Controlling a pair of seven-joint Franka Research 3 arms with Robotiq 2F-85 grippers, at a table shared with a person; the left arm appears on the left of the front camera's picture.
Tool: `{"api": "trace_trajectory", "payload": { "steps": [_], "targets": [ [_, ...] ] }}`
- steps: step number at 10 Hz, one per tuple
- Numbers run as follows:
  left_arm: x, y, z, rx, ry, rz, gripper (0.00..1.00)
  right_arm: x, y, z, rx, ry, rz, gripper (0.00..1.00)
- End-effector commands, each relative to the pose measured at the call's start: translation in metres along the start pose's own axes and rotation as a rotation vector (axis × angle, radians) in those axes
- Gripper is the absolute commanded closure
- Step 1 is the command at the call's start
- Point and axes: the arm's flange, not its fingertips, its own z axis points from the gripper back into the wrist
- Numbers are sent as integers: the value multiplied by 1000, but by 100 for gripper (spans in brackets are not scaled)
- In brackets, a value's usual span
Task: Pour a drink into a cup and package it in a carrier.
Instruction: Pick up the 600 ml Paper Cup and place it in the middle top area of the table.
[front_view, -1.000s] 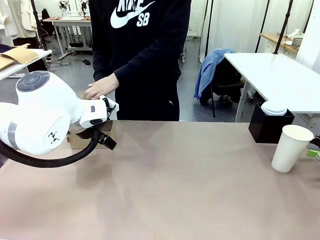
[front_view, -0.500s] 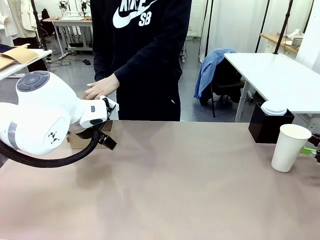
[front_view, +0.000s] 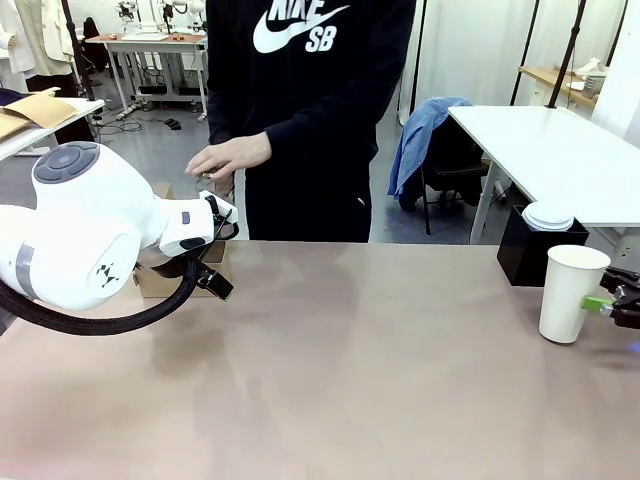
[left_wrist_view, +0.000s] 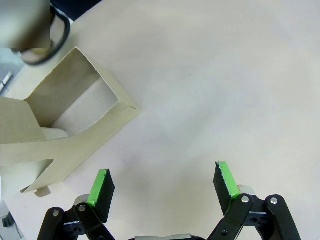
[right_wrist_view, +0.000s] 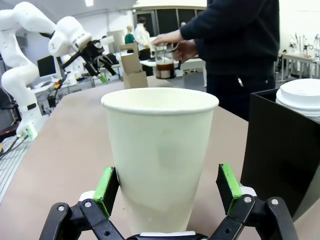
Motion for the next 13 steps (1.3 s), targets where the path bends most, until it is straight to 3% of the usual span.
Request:
{"api": "trace_trajectory", "payload": {
  "steps": [1, 11, 12, 13],
  "targets": [
    [0, 1, 0, -1, 0, 2, 0, 0, 9, -15, -1, 22, 15, 0],
    [0, 1, 0, -1, 0, 2, 0, -4, 23, -48, 103, 45, 12, 0],
    [0, 1, 0, -1, 0, 2, 0, -6, 23, -46, 132, 50, 4, 20],
    [0, 1, 0, -1, 0, 2, 0, -2, 20, -40, 132, 54, -17, 16]
  ]
}}
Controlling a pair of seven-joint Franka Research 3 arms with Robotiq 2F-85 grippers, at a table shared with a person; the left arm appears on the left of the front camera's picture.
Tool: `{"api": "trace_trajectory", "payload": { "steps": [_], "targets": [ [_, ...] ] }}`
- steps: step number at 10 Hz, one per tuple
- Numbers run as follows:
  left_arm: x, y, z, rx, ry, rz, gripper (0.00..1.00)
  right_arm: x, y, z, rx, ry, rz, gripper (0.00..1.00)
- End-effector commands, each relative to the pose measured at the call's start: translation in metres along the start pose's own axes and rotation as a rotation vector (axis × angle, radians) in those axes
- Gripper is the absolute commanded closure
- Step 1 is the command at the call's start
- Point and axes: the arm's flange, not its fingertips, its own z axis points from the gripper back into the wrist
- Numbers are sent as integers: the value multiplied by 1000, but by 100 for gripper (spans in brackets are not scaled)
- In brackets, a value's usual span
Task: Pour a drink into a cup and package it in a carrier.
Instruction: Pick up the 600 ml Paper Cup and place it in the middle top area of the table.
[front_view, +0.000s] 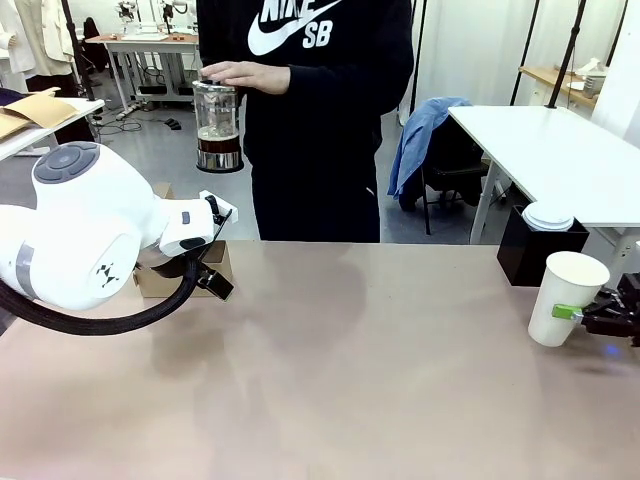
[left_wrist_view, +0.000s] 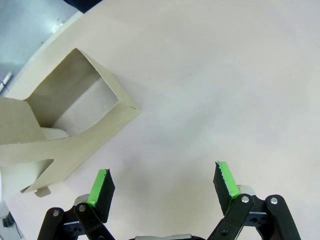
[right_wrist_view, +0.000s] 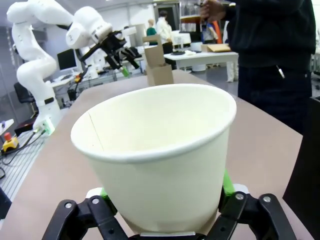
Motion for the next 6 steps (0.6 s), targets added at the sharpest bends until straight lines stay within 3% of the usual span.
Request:
{"api": "trace_trajectory", "payload": {
  "steps": [1, 5, 6],
  "targets": [
    [0, 1, 0, -1, 0, 2, 0, 1, -2, -1, -13, -10, 2, 16],
    [0, 1, 0, -1, 0, 2, 0, 0, 0, 1, -5, -4, -1, 16],
    [0, 1, 0, -1, 0, 2, 0, 15, 12, -5, -40, -15, 9, 16]
  ]
}}
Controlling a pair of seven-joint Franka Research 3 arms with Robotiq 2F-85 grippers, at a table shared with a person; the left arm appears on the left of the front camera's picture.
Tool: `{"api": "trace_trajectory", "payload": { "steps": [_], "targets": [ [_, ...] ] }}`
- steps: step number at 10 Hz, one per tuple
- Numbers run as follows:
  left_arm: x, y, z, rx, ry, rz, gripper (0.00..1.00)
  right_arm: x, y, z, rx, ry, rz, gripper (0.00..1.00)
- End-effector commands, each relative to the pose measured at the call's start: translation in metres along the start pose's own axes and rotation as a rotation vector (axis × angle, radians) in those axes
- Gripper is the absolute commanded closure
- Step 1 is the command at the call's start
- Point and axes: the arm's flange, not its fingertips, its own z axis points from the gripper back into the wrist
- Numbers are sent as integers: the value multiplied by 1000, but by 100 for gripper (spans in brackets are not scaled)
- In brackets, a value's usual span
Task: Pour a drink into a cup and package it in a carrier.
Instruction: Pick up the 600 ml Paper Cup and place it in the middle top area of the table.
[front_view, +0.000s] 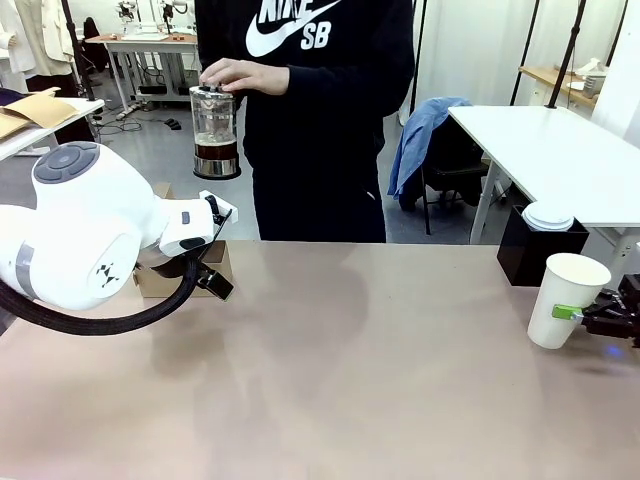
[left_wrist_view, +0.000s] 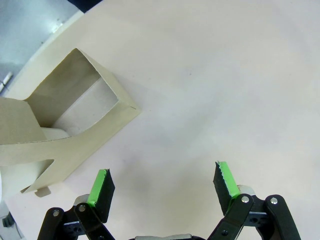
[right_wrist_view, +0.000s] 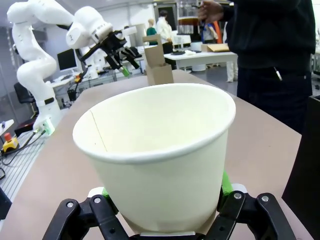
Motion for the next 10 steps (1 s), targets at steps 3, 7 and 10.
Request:
{"api": "trace_trajectory", "payload": {
  "steps": [3, 7, 10],
  "targets": [
    [0, 1, 0, -1, 0, 2, 0, 70, 44, -41, -165, -65, -6, 16],
    [0, 1, 0, -1, 0, 2, 0, 125, 76, -159, -238, -122, 59, 16],
    [0, 1, 0, -1, 0, 2, 0, 127, 27, -254, -339, -192, 65, 16]
  ]
}}
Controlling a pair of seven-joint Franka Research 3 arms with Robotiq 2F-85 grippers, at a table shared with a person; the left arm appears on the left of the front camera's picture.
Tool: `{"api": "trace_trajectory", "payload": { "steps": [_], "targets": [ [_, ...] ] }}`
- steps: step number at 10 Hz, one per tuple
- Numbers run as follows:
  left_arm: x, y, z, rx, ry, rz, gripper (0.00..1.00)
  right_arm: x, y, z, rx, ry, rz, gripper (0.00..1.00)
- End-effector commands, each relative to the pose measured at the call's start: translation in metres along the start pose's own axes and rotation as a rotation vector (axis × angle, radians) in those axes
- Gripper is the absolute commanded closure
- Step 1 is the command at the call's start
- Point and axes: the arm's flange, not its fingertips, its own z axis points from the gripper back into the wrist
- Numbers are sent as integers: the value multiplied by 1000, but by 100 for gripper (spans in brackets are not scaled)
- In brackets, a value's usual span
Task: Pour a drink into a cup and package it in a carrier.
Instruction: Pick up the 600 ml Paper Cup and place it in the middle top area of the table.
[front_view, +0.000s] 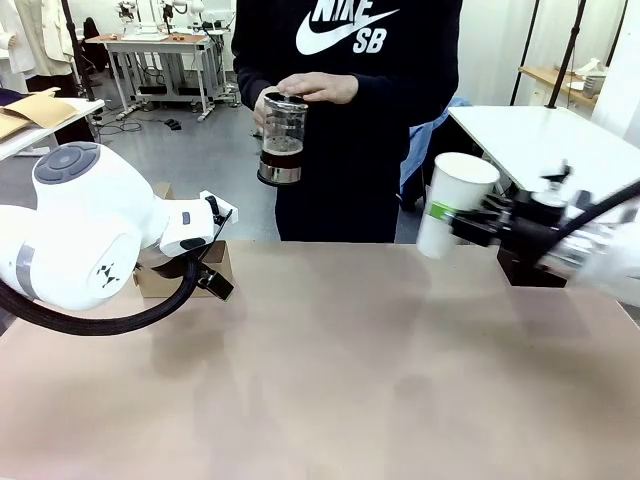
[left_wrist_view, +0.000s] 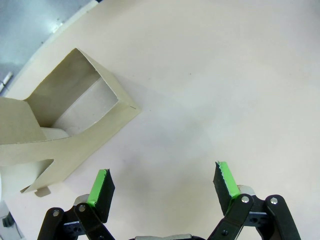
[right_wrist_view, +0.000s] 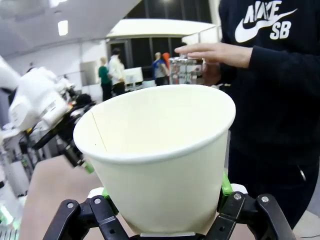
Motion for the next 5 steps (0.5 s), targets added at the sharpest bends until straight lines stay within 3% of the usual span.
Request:
{"api": "trace_trajectory", "payload": {
  "steps": [1, 5],
  "targets": [
    [0, 1, 0, -1, -1, 2, 0, -19, -40, -47, -54, -9, 1, 16],
    [0, 1, 0, -1, -1, 2, 0, -46, -79, -73, -96, 51, -39, 16]
  ]
}}
